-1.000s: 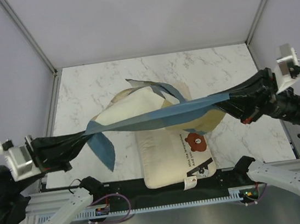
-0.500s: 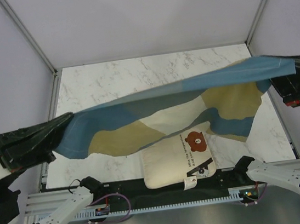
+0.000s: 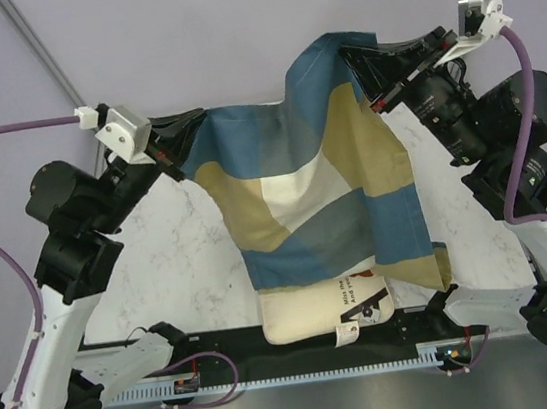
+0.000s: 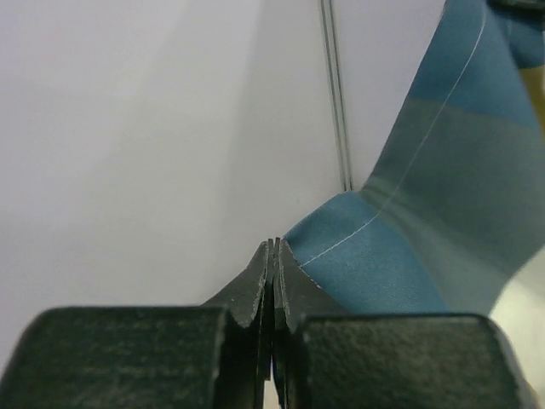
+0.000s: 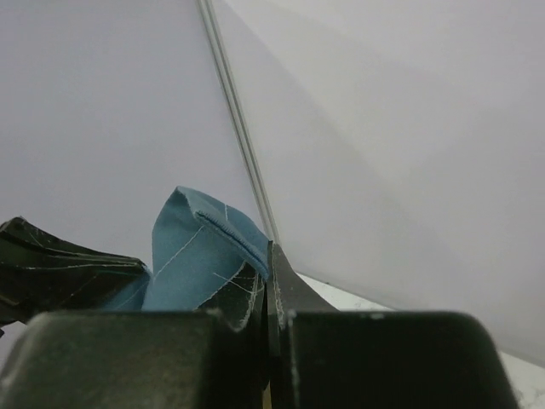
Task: Put the pillow into the pillowcase
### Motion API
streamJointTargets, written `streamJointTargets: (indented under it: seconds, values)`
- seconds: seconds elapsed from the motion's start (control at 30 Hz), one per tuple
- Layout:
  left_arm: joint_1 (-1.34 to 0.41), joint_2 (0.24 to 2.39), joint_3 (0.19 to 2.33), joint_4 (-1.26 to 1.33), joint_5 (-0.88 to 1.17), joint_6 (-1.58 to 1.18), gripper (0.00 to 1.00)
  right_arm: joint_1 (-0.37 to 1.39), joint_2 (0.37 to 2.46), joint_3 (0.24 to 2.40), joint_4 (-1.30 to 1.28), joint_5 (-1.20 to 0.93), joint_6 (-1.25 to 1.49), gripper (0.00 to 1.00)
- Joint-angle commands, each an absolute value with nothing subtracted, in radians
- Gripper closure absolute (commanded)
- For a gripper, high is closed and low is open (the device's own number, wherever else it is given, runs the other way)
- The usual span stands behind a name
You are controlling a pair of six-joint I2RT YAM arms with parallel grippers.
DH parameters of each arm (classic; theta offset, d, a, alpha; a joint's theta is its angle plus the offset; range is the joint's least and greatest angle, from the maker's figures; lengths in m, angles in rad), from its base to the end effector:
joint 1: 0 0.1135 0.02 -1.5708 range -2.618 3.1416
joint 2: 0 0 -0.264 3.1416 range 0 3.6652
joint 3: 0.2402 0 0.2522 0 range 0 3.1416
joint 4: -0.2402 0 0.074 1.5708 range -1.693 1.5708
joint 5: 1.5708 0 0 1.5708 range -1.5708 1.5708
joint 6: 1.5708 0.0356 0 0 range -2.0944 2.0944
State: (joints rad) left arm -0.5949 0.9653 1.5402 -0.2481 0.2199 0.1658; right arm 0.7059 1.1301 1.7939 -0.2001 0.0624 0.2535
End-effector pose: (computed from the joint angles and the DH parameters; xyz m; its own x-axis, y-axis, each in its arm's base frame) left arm 0.1163 -0.0881 0.5490 0.3807 -0.0631 -0.9225 0.6643 0.7127 0.2254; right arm 0.1242 0.1030 0.5994 0.1778 0.4804 -0.8588 -0.6710 0.6975 0.2513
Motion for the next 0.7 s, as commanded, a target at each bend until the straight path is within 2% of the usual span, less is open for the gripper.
streamJointTargets:
  seconds: [0.0, 0.17, 0.27, 0.4, 0.5, 0.67]
  values:
    - [-0.594, 0.87, 1.612, -0.143, 0.28, 0.204, 0.98, 0.703, 1.031, 1.805, -0.06, 0.046, 0.267, 1.0]
    - [-0.594, 0.755, 1.693, -0.143, 0.573, 0.103, 0.98, 0.703, 0.905, 1.842, -0.009, -0.101, 0.383, 1.0]
    - [-0.592, 0.666, 1.704, -0.124, 0.641, 0.023, 0.98, 0.703, 0.786, 1.789, 0.067, -0.159, 0.463, 1.0]
    - [-0.578, 0.572, 1.701, -0.103, 0.667, -0.043, 0.98, 0.701, 0.605, 1.678, 0.167, -0.16, 0.534, 1.0]
    - [-0.555, 0.558, 1.732, -0.075, 0.677, -0.067, 0.98, 0.701, 0.562, 1.677, 0.173, -0.15, 0.543, 1.0]
    - [-0.531, 0.673, 1.807, -0.075, 0.692, -0.086, 0.98, 0.701, 0.65, 1.831, 0.059, -0.127, 0.528, 1.0]
